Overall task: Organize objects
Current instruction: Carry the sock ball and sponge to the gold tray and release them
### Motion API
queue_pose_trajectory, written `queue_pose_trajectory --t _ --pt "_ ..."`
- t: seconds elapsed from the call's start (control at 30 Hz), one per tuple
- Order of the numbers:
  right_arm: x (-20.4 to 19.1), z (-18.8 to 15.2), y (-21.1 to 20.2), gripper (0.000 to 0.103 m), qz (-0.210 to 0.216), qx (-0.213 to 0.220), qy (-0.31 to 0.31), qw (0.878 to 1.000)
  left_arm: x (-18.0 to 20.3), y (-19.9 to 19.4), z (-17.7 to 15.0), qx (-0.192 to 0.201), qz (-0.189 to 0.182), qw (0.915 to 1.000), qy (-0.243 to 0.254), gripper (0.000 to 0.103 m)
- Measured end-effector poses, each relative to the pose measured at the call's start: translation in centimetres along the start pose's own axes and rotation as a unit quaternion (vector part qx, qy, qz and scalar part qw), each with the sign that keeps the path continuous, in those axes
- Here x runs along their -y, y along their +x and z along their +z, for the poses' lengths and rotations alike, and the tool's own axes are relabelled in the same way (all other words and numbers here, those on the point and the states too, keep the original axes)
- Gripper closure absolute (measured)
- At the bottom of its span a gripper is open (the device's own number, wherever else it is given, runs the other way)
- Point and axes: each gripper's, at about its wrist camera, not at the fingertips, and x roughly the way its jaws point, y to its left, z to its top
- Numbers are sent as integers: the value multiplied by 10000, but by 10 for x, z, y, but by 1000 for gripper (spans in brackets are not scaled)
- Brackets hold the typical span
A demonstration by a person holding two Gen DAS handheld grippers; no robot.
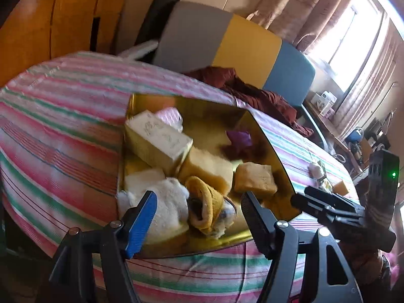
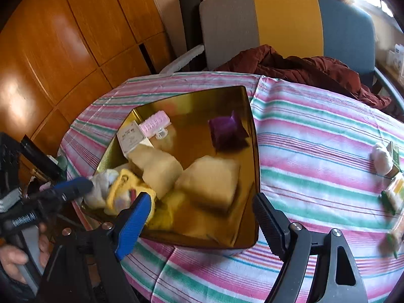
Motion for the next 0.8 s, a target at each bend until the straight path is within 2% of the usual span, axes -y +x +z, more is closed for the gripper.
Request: queue_pose_trajectory --t 0.13,0.33,0.57,0.8 --pt "2 -5 -6 13 -85 23 35 10000 17 -9 3 188 164 9991 353 33" --pt "1 -8 -20 8 -259 202 18 9995 40 -10 2 192 338 9962 775 33" --pt "3 -10 -24 5 -368 295 85 9989 52 -12 -3 262 590 9930 992 33" --pt "3 -14 -25 3 -442 325 96 9984 56 -13 -6 267 678 9916 1065 33"
